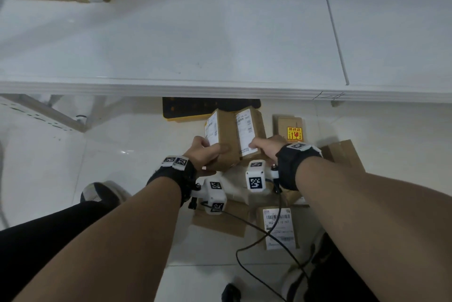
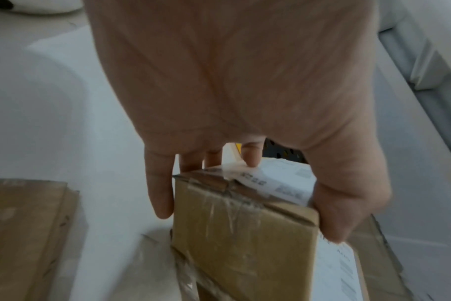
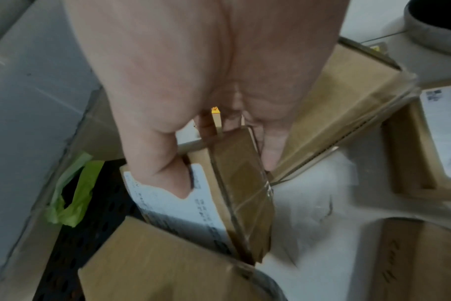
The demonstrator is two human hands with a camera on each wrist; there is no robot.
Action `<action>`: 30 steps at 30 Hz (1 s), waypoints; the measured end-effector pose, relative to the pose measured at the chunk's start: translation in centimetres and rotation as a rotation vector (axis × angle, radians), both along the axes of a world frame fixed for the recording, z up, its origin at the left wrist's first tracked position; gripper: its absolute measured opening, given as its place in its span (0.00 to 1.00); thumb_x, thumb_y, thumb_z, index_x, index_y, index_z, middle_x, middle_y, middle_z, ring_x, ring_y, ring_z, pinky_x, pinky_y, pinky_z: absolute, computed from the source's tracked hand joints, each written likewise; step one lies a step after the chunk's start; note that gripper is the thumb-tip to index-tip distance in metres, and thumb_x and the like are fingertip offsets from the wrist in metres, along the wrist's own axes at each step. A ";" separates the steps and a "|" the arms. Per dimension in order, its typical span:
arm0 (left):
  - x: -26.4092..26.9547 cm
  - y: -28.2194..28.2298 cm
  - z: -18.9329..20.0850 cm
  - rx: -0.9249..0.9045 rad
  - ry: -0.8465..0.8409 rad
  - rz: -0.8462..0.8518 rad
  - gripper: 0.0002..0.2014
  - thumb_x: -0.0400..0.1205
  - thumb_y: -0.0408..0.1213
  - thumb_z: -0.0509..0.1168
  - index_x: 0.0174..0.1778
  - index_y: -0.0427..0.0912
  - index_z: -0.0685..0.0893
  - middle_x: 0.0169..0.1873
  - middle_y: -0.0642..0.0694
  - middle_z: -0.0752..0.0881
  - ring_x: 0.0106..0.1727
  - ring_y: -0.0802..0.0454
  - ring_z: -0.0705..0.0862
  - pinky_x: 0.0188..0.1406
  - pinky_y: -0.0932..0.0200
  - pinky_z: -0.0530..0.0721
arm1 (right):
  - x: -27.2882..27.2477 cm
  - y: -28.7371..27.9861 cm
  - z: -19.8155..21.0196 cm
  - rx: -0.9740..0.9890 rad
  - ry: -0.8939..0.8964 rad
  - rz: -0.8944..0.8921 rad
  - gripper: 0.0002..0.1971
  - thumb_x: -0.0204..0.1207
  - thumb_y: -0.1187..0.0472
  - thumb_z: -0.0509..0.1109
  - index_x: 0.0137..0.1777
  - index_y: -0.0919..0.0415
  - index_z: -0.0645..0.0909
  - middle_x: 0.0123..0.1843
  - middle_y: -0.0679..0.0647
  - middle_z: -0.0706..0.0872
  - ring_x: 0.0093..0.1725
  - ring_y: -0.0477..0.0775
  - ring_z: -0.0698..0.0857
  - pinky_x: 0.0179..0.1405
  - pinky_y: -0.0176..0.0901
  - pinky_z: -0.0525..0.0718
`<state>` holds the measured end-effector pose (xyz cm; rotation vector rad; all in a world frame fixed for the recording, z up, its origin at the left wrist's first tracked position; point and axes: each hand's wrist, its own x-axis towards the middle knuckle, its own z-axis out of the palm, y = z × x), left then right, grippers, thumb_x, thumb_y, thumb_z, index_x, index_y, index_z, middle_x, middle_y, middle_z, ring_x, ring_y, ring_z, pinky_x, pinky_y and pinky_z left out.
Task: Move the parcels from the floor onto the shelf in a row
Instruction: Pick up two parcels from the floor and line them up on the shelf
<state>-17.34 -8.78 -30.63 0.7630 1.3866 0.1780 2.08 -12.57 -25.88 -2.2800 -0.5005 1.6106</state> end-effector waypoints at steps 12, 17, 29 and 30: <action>0.0 0.6 0.1 -0.114 -0.188 0.149 0.32 0.77 0.50 0.74 0.74 0.42 0.73 0.52 0.41 0.90 0.44 0.45 0.91 0.32 0.52 0.88 | 0.9 0.3 1.3 0.088 0.048 0.137 0.17 0.75 0.57 0.73 0.61 0.60 0.77 0.41 0.50 0.85 0.37 0.47 0.85 0.23 0.32 0.79; 0.7 0.7 2.1 -0.160 -0.373 0.179 0.23 0.84 0.56 0.61 0.63 0.41 0.83 0.36 0.43 0.92 0.31 0.48 0.91 0.30 0.56 0.91 | -1.2 1.0 1.6 0.002 0.075 0.196 0.19 0.82 0.49 0.62 0.63 0.62 0.79 0.49 0.56 0.87 0.39 0.52 0.86 0.23 0.34 0.78; -4.9 0.9 1.4 -0.196 -0.524 0.285 0.29 0.81 0.54 0.64 0.76 0.42 0.76 0.55 0.39 0.87 0.46 0.43 0.89 0.47 0.46 0.89 | -5.4 2.3 2.7 -0.078 0.065 0.471 0.19 0.81 0.55 0.62 0.68 0.64 0.77 0.58 0.61 0.87 0.42 0.55 0.84 0.27 0.37 0.78; -5.4 0.7 0.9 -0.202 -0.526 0.297 0.29 0.81 0.54 0.64 0.75 0.42 0.76 0.55 0.39 0.87 0.49 0.42 0.88 0.51 0.44 0.88 | -5.9 2.4 2.7 -0.086 0.067 0.494 0.19 0.81 0.54 0.63 0.67 0.64 0.78 0.61 0.63 0.87 0.41 0.56 0.84 0.27 0.36 0.78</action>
